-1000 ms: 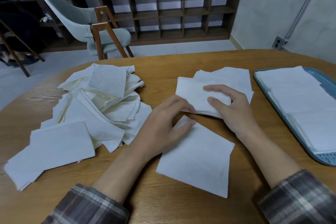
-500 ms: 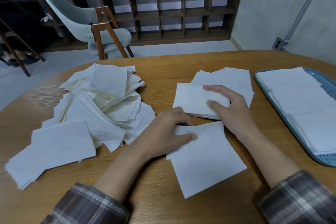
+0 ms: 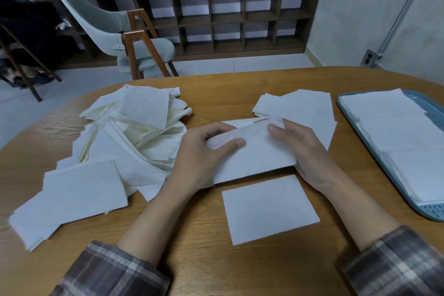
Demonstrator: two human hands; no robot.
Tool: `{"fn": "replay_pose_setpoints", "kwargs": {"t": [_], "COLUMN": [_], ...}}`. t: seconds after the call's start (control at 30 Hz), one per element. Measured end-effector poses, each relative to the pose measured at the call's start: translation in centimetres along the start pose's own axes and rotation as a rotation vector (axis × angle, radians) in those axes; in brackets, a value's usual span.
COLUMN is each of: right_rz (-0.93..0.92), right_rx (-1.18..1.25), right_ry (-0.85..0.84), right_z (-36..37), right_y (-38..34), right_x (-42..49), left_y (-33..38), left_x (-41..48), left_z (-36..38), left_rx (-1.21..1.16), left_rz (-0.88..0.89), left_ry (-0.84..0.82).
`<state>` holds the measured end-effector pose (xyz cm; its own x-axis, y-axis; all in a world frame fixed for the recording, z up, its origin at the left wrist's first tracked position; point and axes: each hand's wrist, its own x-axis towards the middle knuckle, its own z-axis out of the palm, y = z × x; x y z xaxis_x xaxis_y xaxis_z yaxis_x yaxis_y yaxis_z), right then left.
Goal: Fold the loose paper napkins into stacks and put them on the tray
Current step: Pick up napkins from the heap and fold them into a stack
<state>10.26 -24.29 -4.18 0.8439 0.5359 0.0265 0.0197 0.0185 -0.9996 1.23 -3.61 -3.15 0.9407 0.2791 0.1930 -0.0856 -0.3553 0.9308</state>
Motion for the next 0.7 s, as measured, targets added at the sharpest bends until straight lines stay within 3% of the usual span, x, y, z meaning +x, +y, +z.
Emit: {"fn": "replay_pose_setpoints", "kwargs": {"t": [0.7], "right_rz": [-0.063], "right_rx": [-0.153], "right_ry": [-0.108], "right_z": [0.8], "right_y": [-0.78], "right_x": [-0.72], "left_y": [-0.32], "left_x": [-0.23], "left_z": [0.58], "left_rx": [0.119], "left_rz": [0.093], "left_ry": [0.157]}}
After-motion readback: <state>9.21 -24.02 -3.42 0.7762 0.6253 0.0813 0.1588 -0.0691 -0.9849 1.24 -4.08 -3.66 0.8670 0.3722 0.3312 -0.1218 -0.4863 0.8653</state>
